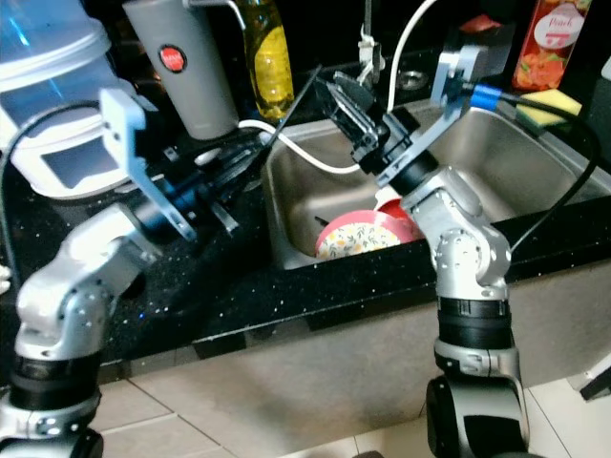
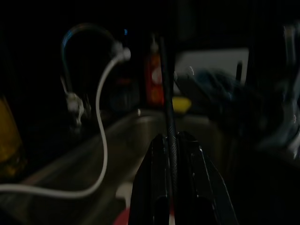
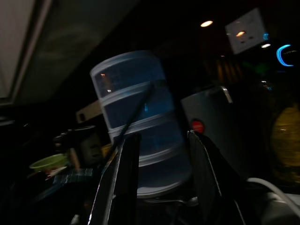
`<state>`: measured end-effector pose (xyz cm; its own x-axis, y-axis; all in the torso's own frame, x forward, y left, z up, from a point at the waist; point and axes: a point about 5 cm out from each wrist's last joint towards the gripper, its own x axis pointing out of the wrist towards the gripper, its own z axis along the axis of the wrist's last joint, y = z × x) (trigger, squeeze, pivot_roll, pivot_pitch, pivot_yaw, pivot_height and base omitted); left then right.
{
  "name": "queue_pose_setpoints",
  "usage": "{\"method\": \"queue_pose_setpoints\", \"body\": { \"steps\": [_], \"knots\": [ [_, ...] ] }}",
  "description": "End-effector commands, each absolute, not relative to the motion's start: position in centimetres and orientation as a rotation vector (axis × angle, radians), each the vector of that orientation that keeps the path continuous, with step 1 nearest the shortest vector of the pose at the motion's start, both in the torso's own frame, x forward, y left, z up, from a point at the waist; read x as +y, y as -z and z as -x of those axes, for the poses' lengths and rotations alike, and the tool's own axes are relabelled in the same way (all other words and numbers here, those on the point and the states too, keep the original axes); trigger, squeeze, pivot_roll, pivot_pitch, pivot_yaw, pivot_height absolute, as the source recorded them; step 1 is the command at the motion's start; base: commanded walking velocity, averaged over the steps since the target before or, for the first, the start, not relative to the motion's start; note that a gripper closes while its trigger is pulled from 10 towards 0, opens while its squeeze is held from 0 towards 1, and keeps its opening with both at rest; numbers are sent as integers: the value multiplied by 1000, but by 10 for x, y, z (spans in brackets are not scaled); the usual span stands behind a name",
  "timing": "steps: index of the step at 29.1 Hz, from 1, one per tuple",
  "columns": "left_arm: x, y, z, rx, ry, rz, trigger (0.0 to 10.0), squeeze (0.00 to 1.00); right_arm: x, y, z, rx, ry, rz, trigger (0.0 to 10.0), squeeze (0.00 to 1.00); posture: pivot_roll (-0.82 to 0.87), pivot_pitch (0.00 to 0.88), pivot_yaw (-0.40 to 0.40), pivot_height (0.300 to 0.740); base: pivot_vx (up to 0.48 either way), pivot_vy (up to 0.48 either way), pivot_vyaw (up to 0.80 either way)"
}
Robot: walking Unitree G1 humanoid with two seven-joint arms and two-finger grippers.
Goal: Kitchen organization
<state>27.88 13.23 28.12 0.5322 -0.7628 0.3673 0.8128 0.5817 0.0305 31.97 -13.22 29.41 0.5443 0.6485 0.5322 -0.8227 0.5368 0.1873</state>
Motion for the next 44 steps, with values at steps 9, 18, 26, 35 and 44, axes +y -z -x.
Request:
{"method": "queue_pose_setpoints", "body": {
  "steps": [9, 18, 26, 35, 44],
  "knots": [
    [126, -281, -278, -360, 1084, 145, 10000, 0, -127, -292, -306, -377, -995, -510, 10000, 0, -176, 0, 101, 740, 0, 0, 0],
    [120, -281, -281, -362, 1120, 182, 10000, 0, -117, -295, -294, -378, -1082, -681, 10000, 0, -189, 0, 101, 740, 0, 0, 0],
    [115, -277, -282, -351, 1118, 182, 10000, 0, -108, -290, -296, -332, -1073, -656, 10000, 0, -188, 0, 93, 740, 0, 0, 0],
    [113, -261, -299, -286, 936, 127, 10000, 0, -122, -269, -343, -257, -579, -362, 10000, 0, -183, 0, 85, 740, 0, 0, 0],
    [124, -253, -308, -261, 771, 134, 10000, 0, -136, -278, -355, -355, -370, -168, 10000, 0, -170, 0, 79, 740, 0, 0, 0]
  ]
}}
